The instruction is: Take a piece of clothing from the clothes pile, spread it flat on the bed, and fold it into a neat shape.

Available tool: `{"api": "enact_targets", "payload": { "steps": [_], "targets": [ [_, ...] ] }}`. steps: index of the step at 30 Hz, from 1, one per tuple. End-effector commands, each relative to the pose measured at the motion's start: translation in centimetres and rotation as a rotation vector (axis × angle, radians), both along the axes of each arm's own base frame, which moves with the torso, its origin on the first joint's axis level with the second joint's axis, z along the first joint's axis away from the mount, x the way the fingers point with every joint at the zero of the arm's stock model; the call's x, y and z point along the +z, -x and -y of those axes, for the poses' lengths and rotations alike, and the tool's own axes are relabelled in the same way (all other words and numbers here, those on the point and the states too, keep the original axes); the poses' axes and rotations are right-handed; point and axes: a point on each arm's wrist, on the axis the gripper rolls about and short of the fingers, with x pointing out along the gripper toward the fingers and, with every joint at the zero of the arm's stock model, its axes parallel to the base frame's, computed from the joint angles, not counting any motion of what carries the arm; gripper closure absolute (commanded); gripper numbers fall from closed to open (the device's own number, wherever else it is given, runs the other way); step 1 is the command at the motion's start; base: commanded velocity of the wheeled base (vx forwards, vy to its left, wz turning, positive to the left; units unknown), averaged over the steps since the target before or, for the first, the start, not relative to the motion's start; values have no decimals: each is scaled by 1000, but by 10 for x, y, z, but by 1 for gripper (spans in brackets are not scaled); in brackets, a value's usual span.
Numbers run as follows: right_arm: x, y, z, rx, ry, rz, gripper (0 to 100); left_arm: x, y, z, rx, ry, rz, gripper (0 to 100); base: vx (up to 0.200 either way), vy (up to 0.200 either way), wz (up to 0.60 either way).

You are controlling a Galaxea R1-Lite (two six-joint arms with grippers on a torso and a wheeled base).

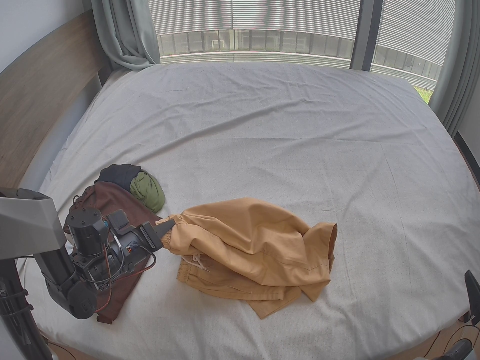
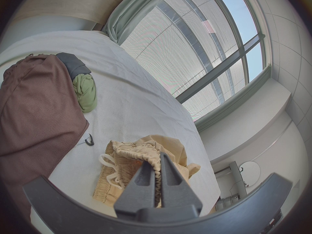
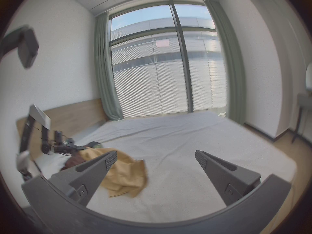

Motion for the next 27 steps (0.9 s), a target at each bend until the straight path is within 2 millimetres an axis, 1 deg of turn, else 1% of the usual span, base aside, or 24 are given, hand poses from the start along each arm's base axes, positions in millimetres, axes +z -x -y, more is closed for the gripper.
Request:
{"api": "enact_targets", "payload": {
  "steps": [1, 7, 8, 9, 10, 11, 14, 15, 16, 17, 18, 20, 25, 27],
  "targets": [
    [19, -32, -8, 174, -103, -200, 0, 0, 1, 1, -4, -1, -1, 100, 0, 0, 0],
    [34, -61, -14, 266, -104, -303, 0, 0, 1, 0, -4, -1, -1, 100, 0, 0, 0],
    [34, -66, -16, 281, -103, -328, 0, 0, 1, 0, -4, -1, -1, 100, 0, 0, 0],
    [34, -67, -16, 284, -103, -332, 0, 0, 1, 0, -4, -1, -1, 100, 0, 0, 0],
    [32, -80, -20, 305, -91, -391, 0, 0, 0, 0, -2, 0, 0, 100, 0, 0, 0],
    [30, -89, -22, 314, -74, -416, 0, 0, 1, 0, -1, -2, 1, 100, 0, 0, 0],
    [30, -102, -25, 323, -56, -427, 0, 1, 1, -1, -1, -9, 7, 100, 0, 0, 0],
    [29, -111, -27, 327, -54, -436, 0, 1, 1, -1, -2, -13, 10, 100, 0, 0, 0],
    [29, -111, -27, 327, -54, -436, 0, 1, 1, -1, -2, -13, 10, 100, 0, 0, 0],
    [28, -122, -32, 344, -49, -439, 0, 1, 1, -1, -1, -17, 12, 100, 0, 0, 0],
    [28, -124, -33, 349, -48, -438, 0, 1, 1, -1, -1, -17, 12, 100, 0, 0, 0],
    [26, -137, -38, 366, -44, -431, 0, 3, 1, -1, -1, -15, 18, 100, 0, 0, 0],
    [9, -163, -45, 366, -38, -504, 0, 4, 1, -2, 1, -13, 24, 100, 0, 0, 0],
    [5, -169, -46, 365, -39, -509, 0, 4, 1, -3, 4, -13, 24, 100, 0, 0, 0]
  ]
}}
